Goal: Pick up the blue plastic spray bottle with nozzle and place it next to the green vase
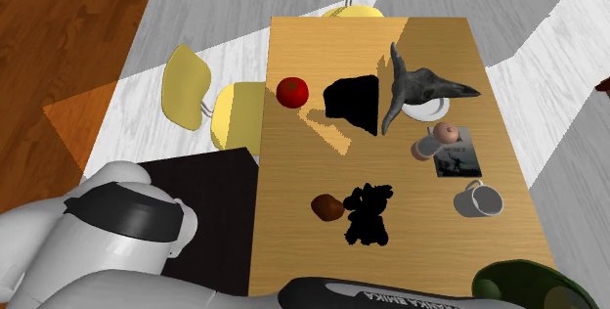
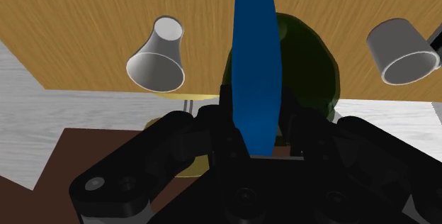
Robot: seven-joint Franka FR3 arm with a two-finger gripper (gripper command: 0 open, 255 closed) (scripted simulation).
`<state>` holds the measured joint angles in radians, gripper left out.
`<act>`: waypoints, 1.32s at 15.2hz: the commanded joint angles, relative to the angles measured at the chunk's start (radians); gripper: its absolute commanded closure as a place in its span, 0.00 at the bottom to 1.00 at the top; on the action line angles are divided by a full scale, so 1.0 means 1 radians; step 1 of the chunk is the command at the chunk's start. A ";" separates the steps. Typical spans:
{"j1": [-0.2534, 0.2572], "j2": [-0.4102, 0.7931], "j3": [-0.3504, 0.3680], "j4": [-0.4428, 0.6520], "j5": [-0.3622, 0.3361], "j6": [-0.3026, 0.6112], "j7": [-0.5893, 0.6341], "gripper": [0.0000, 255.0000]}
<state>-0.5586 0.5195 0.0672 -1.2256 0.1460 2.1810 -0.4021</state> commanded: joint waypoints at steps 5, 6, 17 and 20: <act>-0.002 0.001 0.003 -0.080 0.007 0.082 -0.014 1.00; -0.002 0.003 0.003 -0.092 0.009 0.095 -0.016 1.00; -0.005 0.030 0.009 -0.196 0.022 0.225 -0.042 1.00; -0.006 0.043 0.011 -0.217 0.026 0.258 -0.049 1.00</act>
<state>-0.5634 0.5615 0.0777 -1.4304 0.1699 2.4254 -0.4477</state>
